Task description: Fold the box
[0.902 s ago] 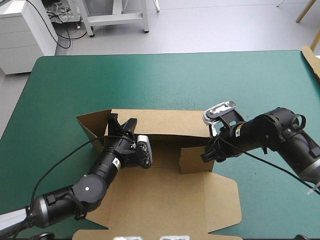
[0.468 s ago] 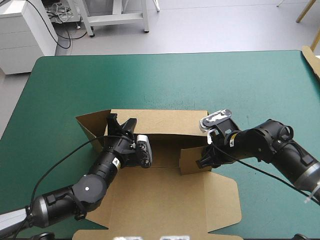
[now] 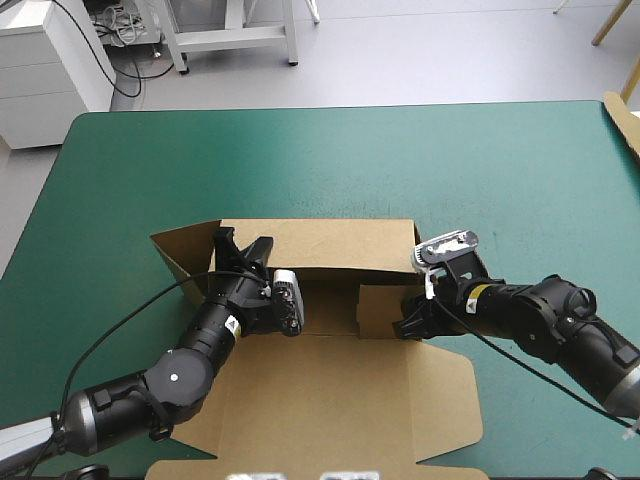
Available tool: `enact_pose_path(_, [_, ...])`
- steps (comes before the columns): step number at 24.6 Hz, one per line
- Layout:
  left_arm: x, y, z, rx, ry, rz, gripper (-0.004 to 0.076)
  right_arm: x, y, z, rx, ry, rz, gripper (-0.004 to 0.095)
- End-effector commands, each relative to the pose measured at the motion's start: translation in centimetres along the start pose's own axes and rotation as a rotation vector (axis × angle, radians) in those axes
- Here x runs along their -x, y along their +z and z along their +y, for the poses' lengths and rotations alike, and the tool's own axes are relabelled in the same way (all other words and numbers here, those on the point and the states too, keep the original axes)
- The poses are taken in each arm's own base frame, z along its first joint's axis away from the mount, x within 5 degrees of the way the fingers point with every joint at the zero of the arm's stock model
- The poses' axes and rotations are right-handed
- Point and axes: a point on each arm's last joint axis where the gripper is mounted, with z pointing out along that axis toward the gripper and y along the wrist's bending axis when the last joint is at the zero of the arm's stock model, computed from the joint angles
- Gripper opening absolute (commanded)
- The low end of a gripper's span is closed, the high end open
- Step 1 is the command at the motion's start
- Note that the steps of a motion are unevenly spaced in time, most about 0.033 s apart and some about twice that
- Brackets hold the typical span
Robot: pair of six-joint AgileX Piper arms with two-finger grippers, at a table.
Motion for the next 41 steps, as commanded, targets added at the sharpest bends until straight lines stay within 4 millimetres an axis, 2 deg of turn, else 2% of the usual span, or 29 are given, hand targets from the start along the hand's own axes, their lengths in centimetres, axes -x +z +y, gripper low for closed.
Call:
enact_pose_path(1, [0.5, -0.4, 1.2, 0.042, -0.027, -0.032, -0.0008, 1.1, -0.8, 0.7, 0.029, -0.009, -0.147, 0.0438])
enact_pose_path(6, [0.6, -0.4, 1.1, 0.035, -0.027, -0.043, -0.0008, 1.5, -0.8, 2.6, 0.07, -0.09, -0.233, 0.0438])
enact_pose_path(8, [0.6, -0.4, 1.1, 0.036, -0.027, -0.041, -0.0008, 1.6, -0.9, 2.9, 0.066, -0.072, -0.256, 0.0436])
enact_pose_path(14, [0.6, -0.4, 1.1, 0.036, -0.027, -0.041, -0.0008, 1.8, -0.8, 2.1, -0.01, -0.008, -0.275, 0.0349])
enact_pose_path(22, [0.6, -0.4, 1.0, 0.031, -0.026, -0.048, -0.0008, 2.0, -0.8, 2.1, -0.015, -0.011, -0.296, 0.0332])
enact_pose_path(23, [0.7, -0.4, 1.0, 0.022, -0.026, -0.06, -0.0008, 2.0, -0.8, 2.1, -0.015, -0.007, -0.294, 0.0229])
enact_pose_path(24, [0.8, -0.4, 0.9, 0.017, -0.026, -0.067, -0.0008, 2.0, -0.8, 2.1, -0.015, -0.002, -0.294, 0.0184])
enact_pose_path(25, [0.9, -0.4, 0.8, 0.007, -0.025, -0.081, -0.0008, 2.0, -0.8, 2.1, -0.015, -0.002, -0.294, 0.0014])
enact_pose_path(26, [1.0, -0.4, 0.8, 0.005, -0.025, -0.084, -0.0008, 2.0, -0.8, 2.1, -0.014, 0.002, -0.294, -0.0017])
enact_pose_path(30, [1.0, -0.4, 0.8, 0.005, -0.035, -0.084, -0.0003, 2.0, -0.8, 2.1, -0.014, 0.012, -0.295, -0.0018])
enact_pose_path(31, [1.0, -0.4, 0.8, 0.003, -0.035, -0.083, 0.0008, 2.0, -0.8, 2.1, -0.014, 0.012, -0.295, -0.0018])
enact_pose_path(33, [1.0, -0.4, 0.8, 0.004, -0.026, -0.083, 0.0081, 2.0, -0.8, 2.1, -0.014, 0.012, -0.295, -0.0018])
enact_pose_path(35, [1.0, -0.4, 0.8, 0.005, -0.024, -0.084, 0.0189, 2.0, -0.8, 2.1, -0.013, 0.016, -0.295, -0.0018])
enact_pose_path(36, [0.9, -0.5, 0.9, 0.006, -0.025, -0.085, 0.027, 2.0, -0.8, 2.1, -0.012, 0.024, -0.295, -0.0018])
enact_pose_path(38, [0.9, -0.5, 0.9, 0.009, -0.026, -0.084, 0.0342, 2.0, -0.8, 2.0, -0.016, 0.032, -0.297, -0.0018])
enact_pose_path(41, [0.8, -0.7, 1.0, 0.009, -0.041, -0.08, 0.0362, 2.1, -0.9, 1.9, -0.028, 0.044, -0.304, -0.0018])
